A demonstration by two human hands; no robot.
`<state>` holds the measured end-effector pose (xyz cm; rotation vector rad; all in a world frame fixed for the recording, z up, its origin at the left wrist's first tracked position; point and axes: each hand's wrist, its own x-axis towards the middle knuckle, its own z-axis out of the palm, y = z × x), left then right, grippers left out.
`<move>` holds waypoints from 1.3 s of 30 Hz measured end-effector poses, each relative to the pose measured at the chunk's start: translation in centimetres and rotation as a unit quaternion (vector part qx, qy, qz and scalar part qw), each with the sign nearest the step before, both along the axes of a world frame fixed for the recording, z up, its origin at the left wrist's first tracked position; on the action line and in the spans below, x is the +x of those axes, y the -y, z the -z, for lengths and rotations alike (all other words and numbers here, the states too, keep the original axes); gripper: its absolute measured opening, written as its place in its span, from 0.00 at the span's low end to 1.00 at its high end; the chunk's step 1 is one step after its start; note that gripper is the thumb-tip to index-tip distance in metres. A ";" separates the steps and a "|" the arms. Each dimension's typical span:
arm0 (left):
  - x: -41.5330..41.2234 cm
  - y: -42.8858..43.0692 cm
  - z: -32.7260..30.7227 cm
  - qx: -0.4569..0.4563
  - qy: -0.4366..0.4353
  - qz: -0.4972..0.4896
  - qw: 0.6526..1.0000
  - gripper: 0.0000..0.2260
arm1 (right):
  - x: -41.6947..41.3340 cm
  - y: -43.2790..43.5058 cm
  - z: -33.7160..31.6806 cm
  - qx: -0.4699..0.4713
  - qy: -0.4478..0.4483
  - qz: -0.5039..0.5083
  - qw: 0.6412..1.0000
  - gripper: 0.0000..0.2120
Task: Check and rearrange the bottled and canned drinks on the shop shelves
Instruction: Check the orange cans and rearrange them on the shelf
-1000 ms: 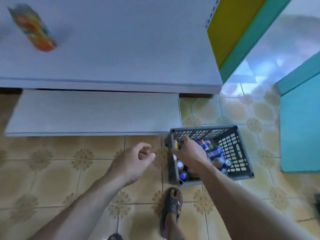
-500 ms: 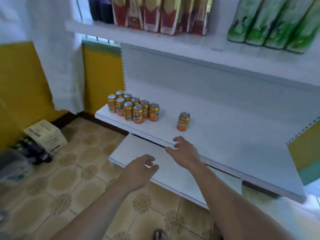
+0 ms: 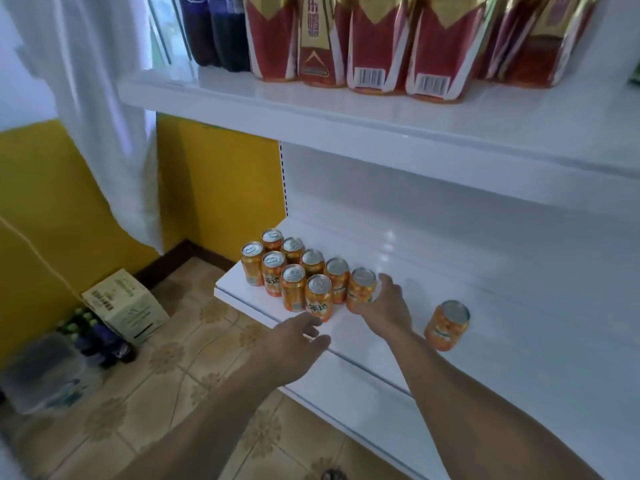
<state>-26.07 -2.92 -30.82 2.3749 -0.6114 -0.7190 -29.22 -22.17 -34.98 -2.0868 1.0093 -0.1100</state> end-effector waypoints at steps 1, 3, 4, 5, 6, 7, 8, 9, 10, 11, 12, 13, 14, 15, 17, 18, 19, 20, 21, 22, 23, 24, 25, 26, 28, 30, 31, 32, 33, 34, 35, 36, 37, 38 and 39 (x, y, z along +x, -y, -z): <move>1.4 1.0 0.1 -0.002 -0.003 -0.005 1.000 0.17 | 1.5 1.0 0.8 -0.001 -0.002 0.003 1.000 0.41; 3.8 2.3 0.6 -0.009 -0.021 -0.019 1.000 0.16 | 3.8 2.3 2.1 0.002 -0.020 0.009 1.000 0.46; 4.5 2.7 0.8 -0.002 -0.027 -0.012 1.000 0.16 | 4.7 2.7 2.8 0.005 -0.027 0.011 1.000 0.48; 5.1 2.9 1.2 0.006 -0.030 0.002 1.000 0.16 | 5.4 2.9 3.7 0.015 -0.027 0.014 0.999 0.50; 5.7 3.2 1.7 0.009 -0.033 0.013 0.999 0.16 | 5.9 3.0 4.4 0.023 -0.030 0.017 0.999 0.50; 6.4 3.3 2.0 0.011 -0.038 0.021 0.999 0.16 | 6.5 3.0 5.2 0.030 -0.031 0.020 0.999 0.51; 6.9 3.4 2.4 0.009 -0.047 0.026 0.999 0.16 | 7.0 3.0 5.8 0.032 -0.033 0.026 0.999 0.49; 7.4 3.4 2.7 0.007 -0.058 0.030 0.998 0.16 | 7.4 3.2 6.3 0.030 -0.028 0.034 0.999 0.46; 7.8 3.4 2.8 0.004 -0.063 0.039 0.997 0.16 | 7.7 3.3 6.6 0.020 -0.022 0.048 0.998 0.41; 8.2 3.3 3.0 0.003 -0.063 0.052 0.997 0.16 | 7.9 3.4 6.6 0.011 -0.016 0.061 0.998 0.36; 8.5 3.0 3.2 0.002 -0.061 0.067 0.996 0.17 | 7.8 3.2 6.2 0.005 -0.018 0.071 0.997 0.33; 8.9 2.8 3.3 -0.002 -0.059 0.078 0.995 0.17 | 7.6 2.9 5.8 -0.002 -0.016 0.080 0.997 0.30; 9.4 2.4 3.4 -0.009 -0.057 0.088 0.994 0.17 | 7.1 2.3 5.3 -0.006 -0.013 0.094 0.995 0.29; 9.8 2.1 3.5 -0.016 -0.058 0.097 0.993 0.17 | 6.4 1.6 4.7 -0.008 -0.002 0.110 0.994 0.29; 10.6 1.4 3.6 -0.030 -0.065 0.121 0.990 0.16 | 4.8 -0.4 3.5 -0.014 0.026 0.144 0.989 0.29; 10.9 1.0 3.5 -0.040 -0.068 0.133 0.988 0.16 | 4.0 -1.5 2.8 -0.020 0.043 0.155 0.987 0.29; 11.1 0.6 3.4 -0.053 -0.075 0.147 0.985 0.16 | 3.2 -2.5 2.0 -0.030 0.060 0.162 0.984 0.29; 11.3 0.4 3.1 -0.066 -0.081 0.163 0.981 0.17 | 2.3 -3.6 1.1 -0.040 0.077 0.167 0.982 0.28; 11.4 0.3 3.0 -0.080 -0.086 0.177 0.977 0.17 | 1.6 -4.6 0.1 -0.050 0.097 0.167 0.980 0.28; 11.5 0.1 2.9 -0.100 -0.091 0.185 0.973 0.18 | 1.0 -5.6 -0.8 -0.062 0.117 0.163 0.978 0.28; 11.4 -0.2 2.7 -0.123 -0.091 0.188 0.970 0.21 | 0.3 -6.8 -1.7 -0.074 0.134 0.155 0.976 0.28; 11.2 -0.5 2.6 -0.148 -0.084 0.192 0.967 0.24 | -0.2 -7.9 -2.6 -0.089 0.147 0.147 0.974 0.29; 11.0 -0.8 2.4 -0.169 -0.069 0.202 0.962 0.28 | -0.7 -9.1 -3.6 -0.106 0.160 0.140 0.971 0.29; 10.7 -1.0 2.1 -0.192 -0.049 0.217 0.956 0.33 | -1.1 -10.2 -4.6 -0.123 0.169 0.133 0.969 0.29; 10.2 -1.3 1.4 -0.246 -0.018 0.248 0.937 0.39 | -1.6 -12.0 -6.7 -0.150 0.187 0.122 0.963 0.31; 9.5 -1.5 0.1 -0.314 -0.010 0.263 0.912 0.40 | -2.0 -13.5 -8.5 -0.189 0.209 0.107 0.954 0.33; 9.3 -1.6 -0.6 -0.347 -0.003 0.264 0.900 0.39 | -2.1 -14.2 -9.3 -0.213 0.223 0.100 0.946 0.34; 9.1 -1.6 -1.4 -0.379 0.001 0.262 0.888 0.37 | -2.2 -14.7 -10.1 -0.235 0.239 0.094 0.937 0.35; 8.8 -1.7 -2.3 -0.407 -0.004 0.256 0.877 0.35 | -2.3 -15.2 -10.8 -0.256 0.254 0.089 0.929 0.35; 8.6 -1.8 -3.0 -0.431 -0.016 0.247 0.868 0.34 | -2.5 -15.5 -11.6 -0.277 0.269 0.081 0.919 0.35; 8.4 -1.8 -3.8 -0.453 -0.030 0.238 0.858 0.33 | -2.6 -15.7 -12.4 -0.301 0.285 0.069 0.907 0.34; 8.2 -1.9 -4.5 -0.471 -0.041 0.234 0.849 0.32 | -2.8 -15.7 -13.2 -0.322 0.300 0.056 0.896 0.33; 8.0 -2.0 -5.0 -0.485 -0.055 0.231 0.841 0.32 | -3.0 -15.7 -13.8 -0.338 0.311 0.043 0.887 0.33; 7.8 -2.1 -5.4 -0.497 -0.069 0.229 0.834 0.32 | -3.2 -15.6 -14.3 -0.350 0.320 0.032 0.880 0.33; 7.5 -2.2 -5.9 -0.508 -0.084 0.230 0.826 0.32 | -3.5 -15.5 -14.7 -0.359 0.329 0.023 0.873 0.33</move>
